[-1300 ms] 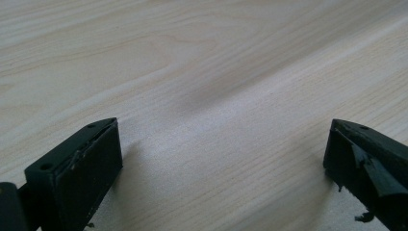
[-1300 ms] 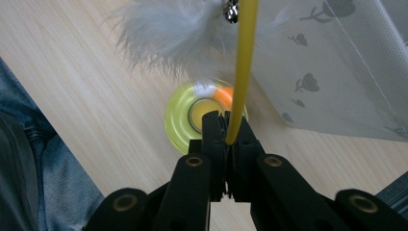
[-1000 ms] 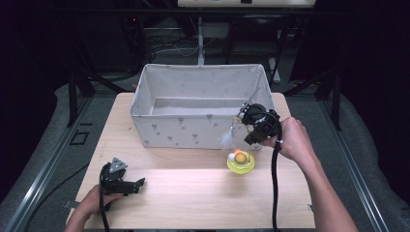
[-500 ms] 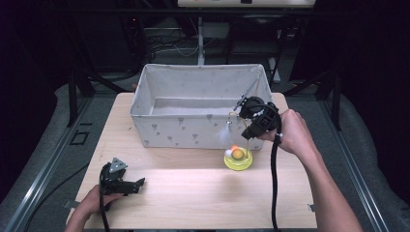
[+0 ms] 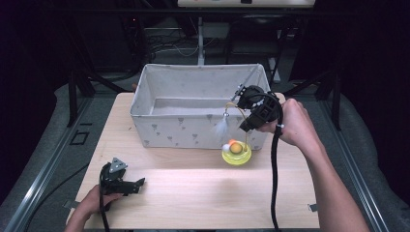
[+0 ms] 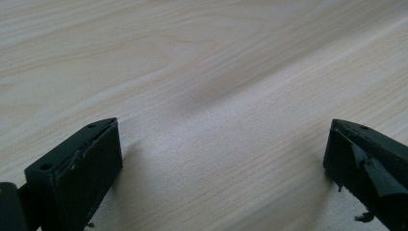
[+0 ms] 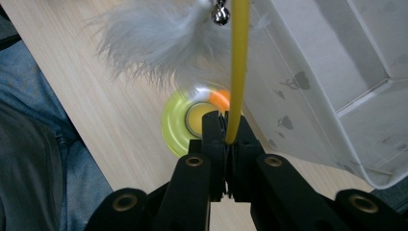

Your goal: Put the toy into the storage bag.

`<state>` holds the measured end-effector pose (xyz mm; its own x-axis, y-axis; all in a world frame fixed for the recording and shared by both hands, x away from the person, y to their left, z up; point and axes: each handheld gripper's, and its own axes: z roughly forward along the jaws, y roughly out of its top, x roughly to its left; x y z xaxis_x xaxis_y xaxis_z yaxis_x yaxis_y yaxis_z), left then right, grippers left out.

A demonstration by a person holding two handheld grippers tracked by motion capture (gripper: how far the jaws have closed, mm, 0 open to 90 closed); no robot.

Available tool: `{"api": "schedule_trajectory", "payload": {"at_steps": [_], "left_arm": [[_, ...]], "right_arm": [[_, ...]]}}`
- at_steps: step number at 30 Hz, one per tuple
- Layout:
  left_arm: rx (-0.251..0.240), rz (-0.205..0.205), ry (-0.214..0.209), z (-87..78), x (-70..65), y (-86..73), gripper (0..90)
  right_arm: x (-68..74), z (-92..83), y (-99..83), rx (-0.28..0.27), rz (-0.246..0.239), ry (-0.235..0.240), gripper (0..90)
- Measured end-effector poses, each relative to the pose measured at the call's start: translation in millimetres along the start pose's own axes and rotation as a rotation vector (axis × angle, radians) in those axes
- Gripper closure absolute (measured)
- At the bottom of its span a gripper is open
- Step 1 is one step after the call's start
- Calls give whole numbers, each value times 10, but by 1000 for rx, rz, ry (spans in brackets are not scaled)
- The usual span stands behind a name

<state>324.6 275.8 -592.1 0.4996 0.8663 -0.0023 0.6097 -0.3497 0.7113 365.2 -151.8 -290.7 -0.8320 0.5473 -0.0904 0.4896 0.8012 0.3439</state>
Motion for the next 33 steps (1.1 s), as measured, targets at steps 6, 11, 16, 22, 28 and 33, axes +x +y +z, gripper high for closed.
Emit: {"api": "schedule_trajectory", "payload": {"at_steps": [6,11,16,22,28,33], "left_arm": [[-1,-2,-1,1,-1,0,0],[-1,-3,-1,1,-2,-1,0],[0,0,0,0,0,0,0],[1,0,-1,-1,1,1,0],[4,1,-4,-4,2,2,0],[4,0,-4,-4,2,2,0]], "right_arm": [[2,-101,56,-11,-4,-1,880],[-2,-154,99,-18,-7,2,880],[-1,-210,130,-21,-11,4,879],[-1,-288,178,-27,-17,-4,880],[-26,-356,227,-28,-16,-5,880],[-47,-416,262,-39,-16,-5,880]]}}
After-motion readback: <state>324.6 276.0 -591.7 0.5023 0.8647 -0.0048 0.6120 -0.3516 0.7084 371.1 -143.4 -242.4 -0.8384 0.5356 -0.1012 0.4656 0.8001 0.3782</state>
